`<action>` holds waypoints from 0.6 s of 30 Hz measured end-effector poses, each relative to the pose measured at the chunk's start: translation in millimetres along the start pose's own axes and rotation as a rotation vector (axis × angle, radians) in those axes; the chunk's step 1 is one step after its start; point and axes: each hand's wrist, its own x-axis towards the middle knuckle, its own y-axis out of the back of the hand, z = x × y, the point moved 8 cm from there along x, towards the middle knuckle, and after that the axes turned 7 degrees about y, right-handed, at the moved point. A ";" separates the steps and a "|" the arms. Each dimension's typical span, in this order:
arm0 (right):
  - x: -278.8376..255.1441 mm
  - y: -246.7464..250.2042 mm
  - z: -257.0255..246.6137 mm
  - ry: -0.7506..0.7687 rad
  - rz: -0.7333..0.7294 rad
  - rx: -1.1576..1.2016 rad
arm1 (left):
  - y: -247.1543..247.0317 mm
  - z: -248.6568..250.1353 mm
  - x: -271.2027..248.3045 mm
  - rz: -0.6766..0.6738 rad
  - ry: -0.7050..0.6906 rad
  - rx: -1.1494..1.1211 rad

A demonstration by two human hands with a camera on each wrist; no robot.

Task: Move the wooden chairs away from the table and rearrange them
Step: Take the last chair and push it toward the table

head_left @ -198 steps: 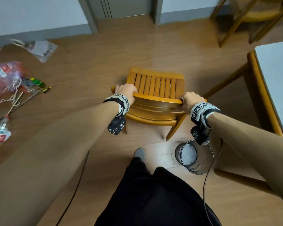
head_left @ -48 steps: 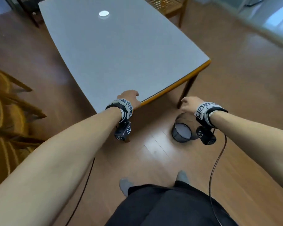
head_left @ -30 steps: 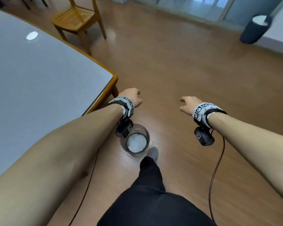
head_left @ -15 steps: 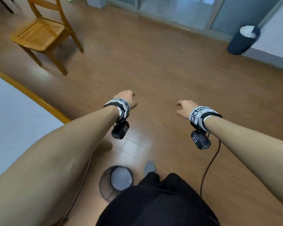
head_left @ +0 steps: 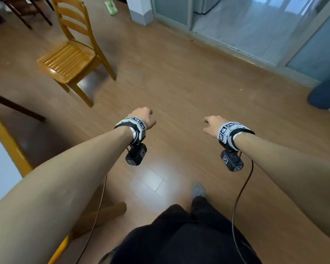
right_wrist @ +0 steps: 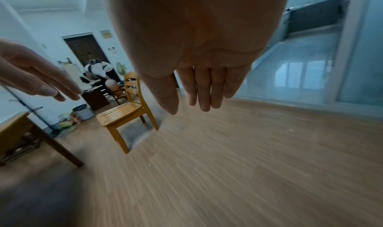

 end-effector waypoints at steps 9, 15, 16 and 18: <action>220.3 145.5 -46.1 0.162 -0.027 -0.112 | 105.2 -24.9 170.2 0.030 0.210 -0.139; 379.2 230.0 -89.9 0.228 -0.055 -0.169 | 168.6 -49.6 325.5 0.016 0.277 -0.196; 405.7 247.3 -98.4 0.239 -0.066 -0.187 | 184.0 -53.1 348.9 0.013 0.284 -0.211; 454.9 284.7 -115.8 0.254 -0.065 -0.204 | 215.6 -62.0 393.1 0.018 0.297 -0.225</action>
